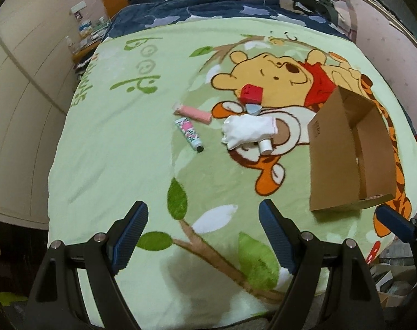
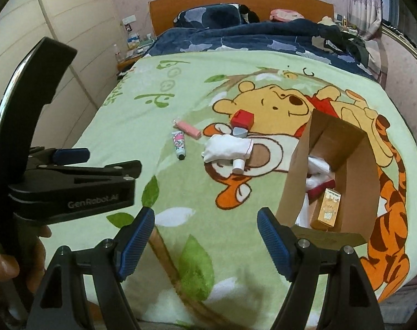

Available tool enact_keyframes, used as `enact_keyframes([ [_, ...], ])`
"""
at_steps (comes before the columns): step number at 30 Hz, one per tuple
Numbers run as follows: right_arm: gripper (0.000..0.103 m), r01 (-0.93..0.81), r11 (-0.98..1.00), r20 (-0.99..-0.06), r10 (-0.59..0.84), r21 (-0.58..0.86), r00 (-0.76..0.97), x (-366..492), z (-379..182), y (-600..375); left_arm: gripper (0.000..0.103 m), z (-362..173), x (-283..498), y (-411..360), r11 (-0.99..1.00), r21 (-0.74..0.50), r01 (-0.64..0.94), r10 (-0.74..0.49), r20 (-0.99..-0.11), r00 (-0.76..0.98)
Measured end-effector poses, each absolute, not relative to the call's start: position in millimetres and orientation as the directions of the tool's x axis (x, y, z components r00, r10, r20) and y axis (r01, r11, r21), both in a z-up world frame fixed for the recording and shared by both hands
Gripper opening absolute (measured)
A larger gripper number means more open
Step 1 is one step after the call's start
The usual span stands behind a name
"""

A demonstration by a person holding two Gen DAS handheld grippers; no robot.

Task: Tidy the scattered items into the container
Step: 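Grasp the rose-print hand cream tube with left tool while right grasps white cream tube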

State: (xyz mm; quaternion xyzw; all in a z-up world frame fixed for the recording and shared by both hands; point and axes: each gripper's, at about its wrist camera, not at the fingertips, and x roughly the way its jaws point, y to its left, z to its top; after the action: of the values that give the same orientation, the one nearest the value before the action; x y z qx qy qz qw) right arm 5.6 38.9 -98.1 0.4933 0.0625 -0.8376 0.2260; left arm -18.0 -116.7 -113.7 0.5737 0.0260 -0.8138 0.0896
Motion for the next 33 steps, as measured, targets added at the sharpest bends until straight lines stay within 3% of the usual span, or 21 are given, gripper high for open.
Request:
enact_keyframes([
  [8,0.079,0.431,-0.896,-0.869,-0.296,0.108,-0.397,-7,-121,27,0.084,-152,-34,-139,-0.973,0.030,0.229,-0.094,-0.958,-0.273],
  [21,0.079,0.359,-0.927,-0.891,-0.251,0.109,-0.377,-63,-208,1,0.083,-290,-147,-182,-0.935,0.004,0.355,-0.071,-0.982,-0.176],
  [25,0.079,0.322,-0.939,-0.903,-0.236,0.117,-0.359,-73,-233,6,0.069,-332,-172,-188,-0.925,-0.034,0.378,-0.025,-0.988,-0.151],
  [33,0.079,0.303,-0.948,-0.924,-0.199,0.098,-0.327,-80,-266,17,0.075,-369,-205,-190,-0.913,-0.023,0.407,-0.046,-0.986,-0.159],
])
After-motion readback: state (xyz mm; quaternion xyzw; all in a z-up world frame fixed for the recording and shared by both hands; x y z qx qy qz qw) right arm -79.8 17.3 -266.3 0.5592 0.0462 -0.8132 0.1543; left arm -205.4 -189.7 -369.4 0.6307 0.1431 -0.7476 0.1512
